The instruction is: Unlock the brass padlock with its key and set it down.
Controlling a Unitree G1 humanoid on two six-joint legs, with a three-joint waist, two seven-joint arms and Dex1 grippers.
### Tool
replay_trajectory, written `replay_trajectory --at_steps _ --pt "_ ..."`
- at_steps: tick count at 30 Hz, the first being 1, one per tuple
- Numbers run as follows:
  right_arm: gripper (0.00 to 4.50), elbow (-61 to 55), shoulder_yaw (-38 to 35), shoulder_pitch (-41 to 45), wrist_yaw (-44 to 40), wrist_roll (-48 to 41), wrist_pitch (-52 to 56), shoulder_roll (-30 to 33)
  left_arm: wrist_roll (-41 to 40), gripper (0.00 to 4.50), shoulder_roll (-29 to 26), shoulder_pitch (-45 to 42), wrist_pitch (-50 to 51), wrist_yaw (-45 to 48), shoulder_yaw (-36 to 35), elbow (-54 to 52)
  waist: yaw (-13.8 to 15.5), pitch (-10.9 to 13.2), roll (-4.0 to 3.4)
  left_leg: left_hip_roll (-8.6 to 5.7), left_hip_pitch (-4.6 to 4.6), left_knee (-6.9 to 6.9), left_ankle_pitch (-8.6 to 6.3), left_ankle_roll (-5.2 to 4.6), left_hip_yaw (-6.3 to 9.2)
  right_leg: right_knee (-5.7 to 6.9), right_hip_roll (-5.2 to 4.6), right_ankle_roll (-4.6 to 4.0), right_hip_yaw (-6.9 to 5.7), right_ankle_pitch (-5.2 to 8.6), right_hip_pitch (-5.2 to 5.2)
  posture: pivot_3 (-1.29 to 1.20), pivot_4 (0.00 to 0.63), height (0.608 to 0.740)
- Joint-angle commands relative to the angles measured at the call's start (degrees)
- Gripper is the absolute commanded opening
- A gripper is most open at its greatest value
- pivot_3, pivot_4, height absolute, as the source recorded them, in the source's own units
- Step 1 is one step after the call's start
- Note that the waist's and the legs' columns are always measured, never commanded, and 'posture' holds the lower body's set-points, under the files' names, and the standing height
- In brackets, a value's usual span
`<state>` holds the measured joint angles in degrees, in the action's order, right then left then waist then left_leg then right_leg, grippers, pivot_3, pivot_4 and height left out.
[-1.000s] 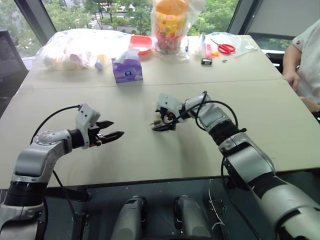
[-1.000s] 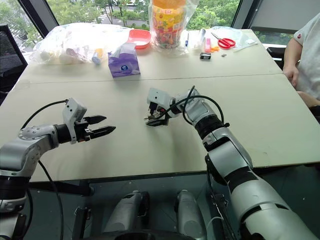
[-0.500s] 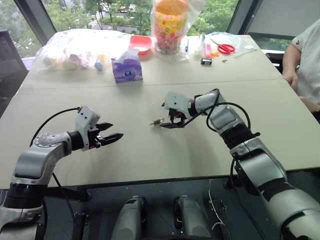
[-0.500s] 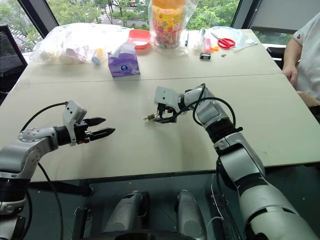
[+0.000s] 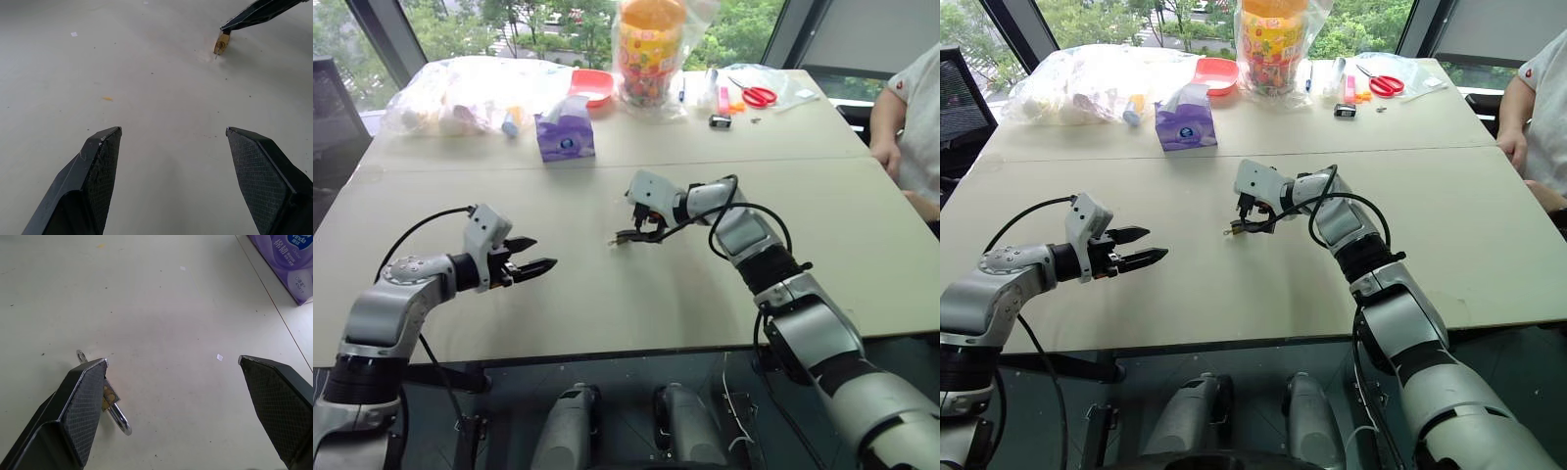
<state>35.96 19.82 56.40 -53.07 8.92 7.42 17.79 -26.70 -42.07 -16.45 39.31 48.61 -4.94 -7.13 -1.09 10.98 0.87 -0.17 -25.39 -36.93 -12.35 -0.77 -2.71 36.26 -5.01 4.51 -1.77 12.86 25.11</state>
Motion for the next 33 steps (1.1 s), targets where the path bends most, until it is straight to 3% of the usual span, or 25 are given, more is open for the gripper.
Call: replay_trajectory --at_steps 1,9,14,20,33 --pt "4.50 1.02 -1.50 2.22 2.27 0.16 -1.97 -0.38 0.06 3.55 0.11 0.12 -0.98 -0.02 -0.44 -1.37 -0.04 0.00 0.00 0.00 0.00 0.00 0.00 0.00 0.00 0.00 0.00 0.00 0.00 0.00 0.00 0.00 0.150 0.740" --pt "4.50 2.97 -3.66 3.96 5.55 -0.77 -3.55 -0.06 0.02 3.55 0.53 0.27 -0.82 -0.27 -0.37 -1.69 0.00 0.00 0.00 0.00 -0.01 -0.01 0.00 -0.01 0.00 0.01 0.02 0.05 0.00 -0.03 0.00 0.00 0.150 0.740" --pt "4.50 -9.80 -4.84 -0.34 -9.23 -8.46 8.38 4.63 -0.76 3.55 -0.69 0.02 -0.24 1.33 -0.91 -1.66 0.27 0.00 0.00 0.00 -0.02 -0.05 -0.01 -0.05 0.00 0.00 0.03 0.10 -0.02 -0.05 -0.04 0.00 0.150 0.740" --pt "4.50 -10.58 -3.27 -1.15 -13.17 -8.95 12.53 5.73 -1.08 3.55 -1.79 -1.00 0.10 4.23 -0.18 -1.30 -0.01 0.00 0.00 0.03 0.04 -0.11 -0.01 -0.07 0.00 0.01 0.09 0.03 -0.08 -0.02 -0.08 0.00 0.150 0.740" --pt "4.50 24.42 1.69 9.47 -6.57 0.25 -6.15 -7.00 -0.91 3.55 -0.73 1.78 1.14 1.26 -1.16 -4.15 -0.14 0.00 0.00 0.09 0.03 -0.08 0.00 -0.05 -0.02 0.02 0.33 0.13 -0.06 -0.07 -0.07 0.00 0.150 0.740"
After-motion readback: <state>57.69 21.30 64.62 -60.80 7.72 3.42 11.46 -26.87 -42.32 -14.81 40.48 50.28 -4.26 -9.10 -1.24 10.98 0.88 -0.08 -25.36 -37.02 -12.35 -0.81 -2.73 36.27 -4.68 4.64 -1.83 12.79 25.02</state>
